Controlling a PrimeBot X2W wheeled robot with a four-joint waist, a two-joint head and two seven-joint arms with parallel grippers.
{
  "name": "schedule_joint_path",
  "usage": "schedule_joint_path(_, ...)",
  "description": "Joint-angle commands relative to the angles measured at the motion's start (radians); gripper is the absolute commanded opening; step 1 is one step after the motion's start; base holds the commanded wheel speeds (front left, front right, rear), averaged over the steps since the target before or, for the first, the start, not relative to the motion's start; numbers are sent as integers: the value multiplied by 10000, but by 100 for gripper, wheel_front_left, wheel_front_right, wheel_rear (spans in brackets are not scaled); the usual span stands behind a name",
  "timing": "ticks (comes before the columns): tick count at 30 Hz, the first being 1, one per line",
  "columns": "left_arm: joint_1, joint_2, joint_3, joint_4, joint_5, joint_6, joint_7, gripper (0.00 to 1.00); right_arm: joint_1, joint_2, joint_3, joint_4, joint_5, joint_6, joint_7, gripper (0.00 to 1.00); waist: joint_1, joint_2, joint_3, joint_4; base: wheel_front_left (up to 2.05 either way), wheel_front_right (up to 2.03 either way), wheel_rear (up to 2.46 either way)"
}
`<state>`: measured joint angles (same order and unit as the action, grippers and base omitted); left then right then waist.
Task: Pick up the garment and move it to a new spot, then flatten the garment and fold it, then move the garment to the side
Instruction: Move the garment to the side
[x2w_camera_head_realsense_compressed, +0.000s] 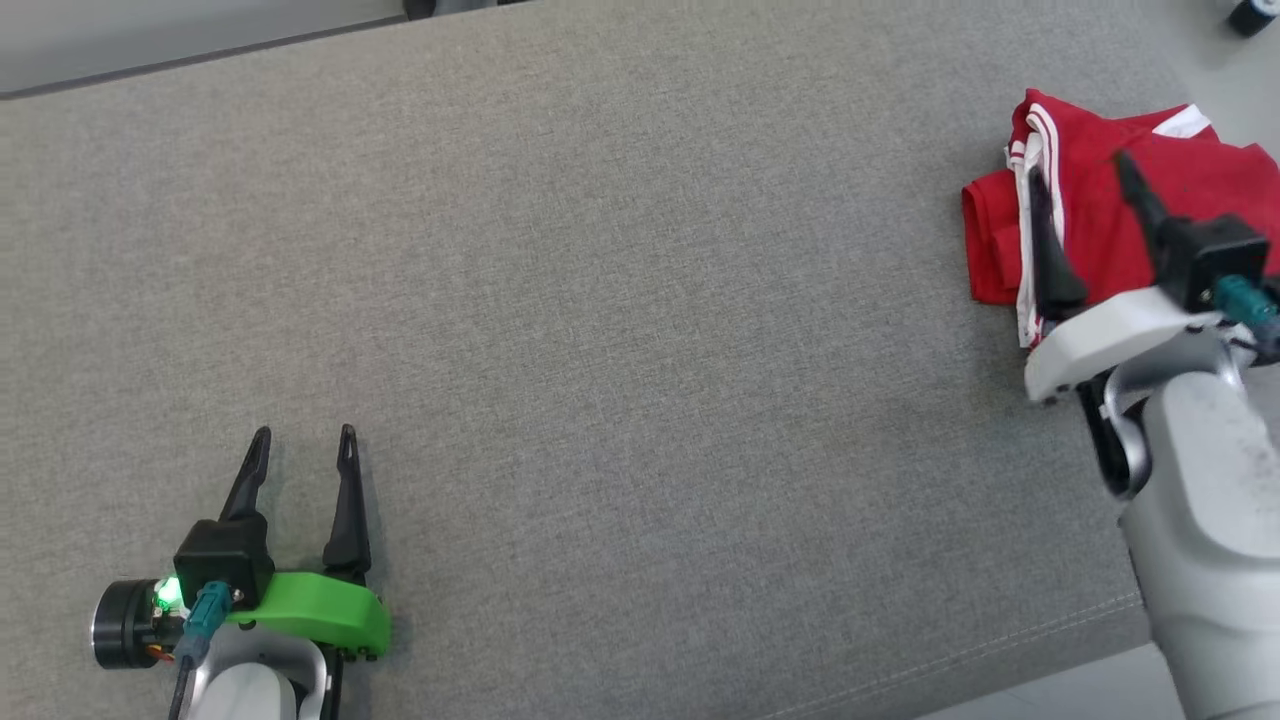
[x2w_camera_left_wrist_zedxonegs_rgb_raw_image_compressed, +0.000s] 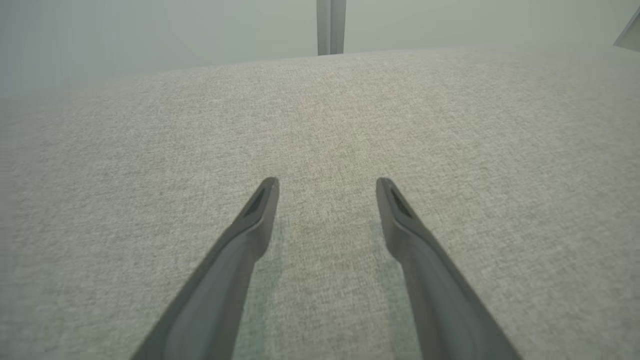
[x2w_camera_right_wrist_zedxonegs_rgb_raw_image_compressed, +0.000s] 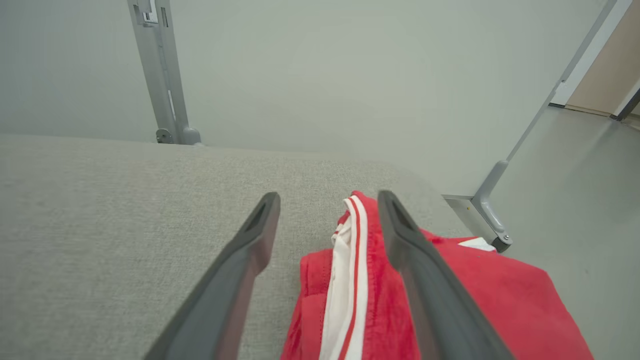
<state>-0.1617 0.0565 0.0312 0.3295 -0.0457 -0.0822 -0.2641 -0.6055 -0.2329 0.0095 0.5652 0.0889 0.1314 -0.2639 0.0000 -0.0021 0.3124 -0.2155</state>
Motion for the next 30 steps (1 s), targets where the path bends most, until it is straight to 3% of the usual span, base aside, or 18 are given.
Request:
schedule_joint_path(1,169,25,64,16,-58,63,5,100,467,123,278,-258,159,-16,-1,100,0,21,-383,188,0,0,0)
schedule_joint_path(13,1001,-45,-81,118,-520,218,5,100,3022,1247,1329,-709,1061,-16,-2,100,0,21,-1672,1074,0,0,0)
schedule_joint_path(30,2017,-45,-30,211,-687,366,5,100,4413,1733,984,-1067,709,-16,-1,100,0,21,-3126,1812,0,0,0)
